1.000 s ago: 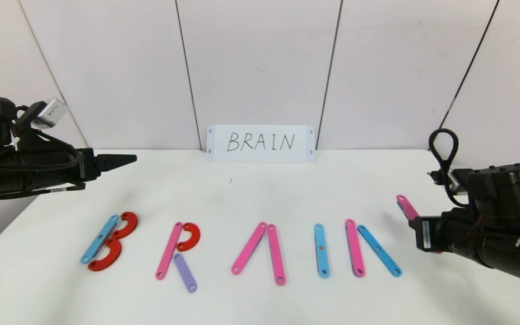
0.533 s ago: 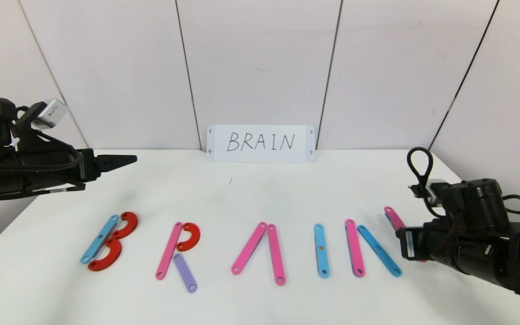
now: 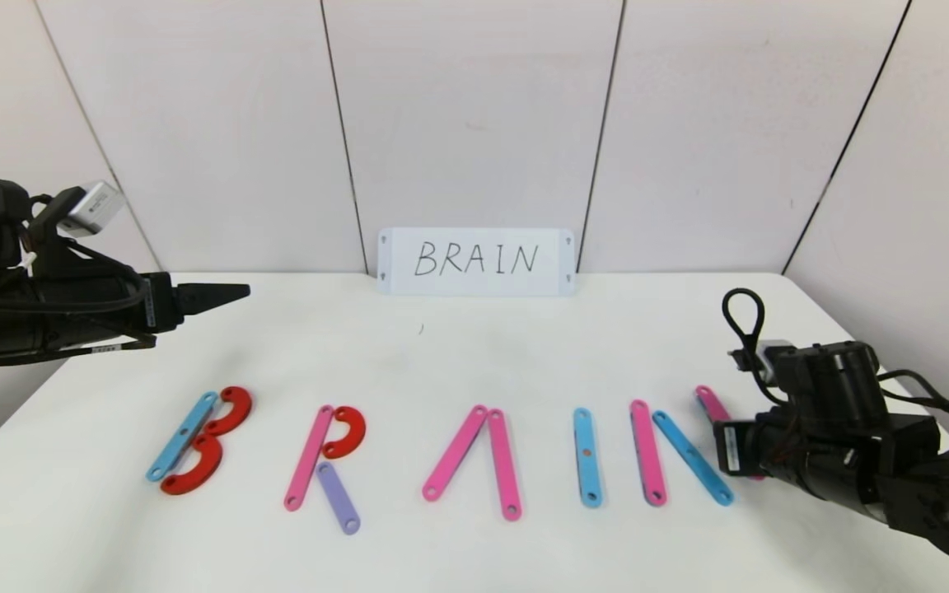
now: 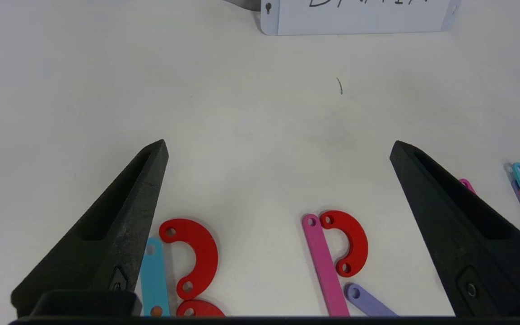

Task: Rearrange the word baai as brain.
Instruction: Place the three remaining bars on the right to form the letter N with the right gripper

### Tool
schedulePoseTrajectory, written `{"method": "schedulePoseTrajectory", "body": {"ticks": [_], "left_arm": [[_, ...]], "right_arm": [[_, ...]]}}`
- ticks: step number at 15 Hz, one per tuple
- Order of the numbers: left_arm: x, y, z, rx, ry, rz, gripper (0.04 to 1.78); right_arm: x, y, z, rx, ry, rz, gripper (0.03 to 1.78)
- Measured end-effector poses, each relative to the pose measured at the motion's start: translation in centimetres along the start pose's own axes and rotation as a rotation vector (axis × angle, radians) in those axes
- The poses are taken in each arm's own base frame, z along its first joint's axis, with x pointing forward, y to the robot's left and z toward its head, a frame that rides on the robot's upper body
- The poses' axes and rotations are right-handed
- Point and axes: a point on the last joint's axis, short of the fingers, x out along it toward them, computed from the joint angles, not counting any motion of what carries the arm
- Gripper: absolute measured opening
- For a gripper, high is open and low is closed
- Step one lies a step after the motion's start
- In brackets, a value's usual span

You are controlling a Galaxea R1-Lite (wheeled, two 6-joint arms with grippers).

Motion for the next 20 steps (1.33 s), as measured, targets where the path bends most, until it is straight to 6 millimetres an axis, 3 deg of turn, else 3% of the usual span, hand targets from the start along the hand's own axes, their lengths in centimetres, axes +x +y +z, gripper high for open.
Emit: {"method": "schedulePoseTrajectory", "body": {"ticks": [5,20], "left_arm": [[0.0,0.0,-0.1,0.0,0.002,-0.001,1.73],[0.0,0.0,0.0,0.0,0.001,0.0,1.73]], "right_arm": [[0.2,-0.5,0.2,0.009,-0.002,-0.015,0.3],[0.1,0.6,0.6,-0.016,-0.023,0.012,0.3]]}}
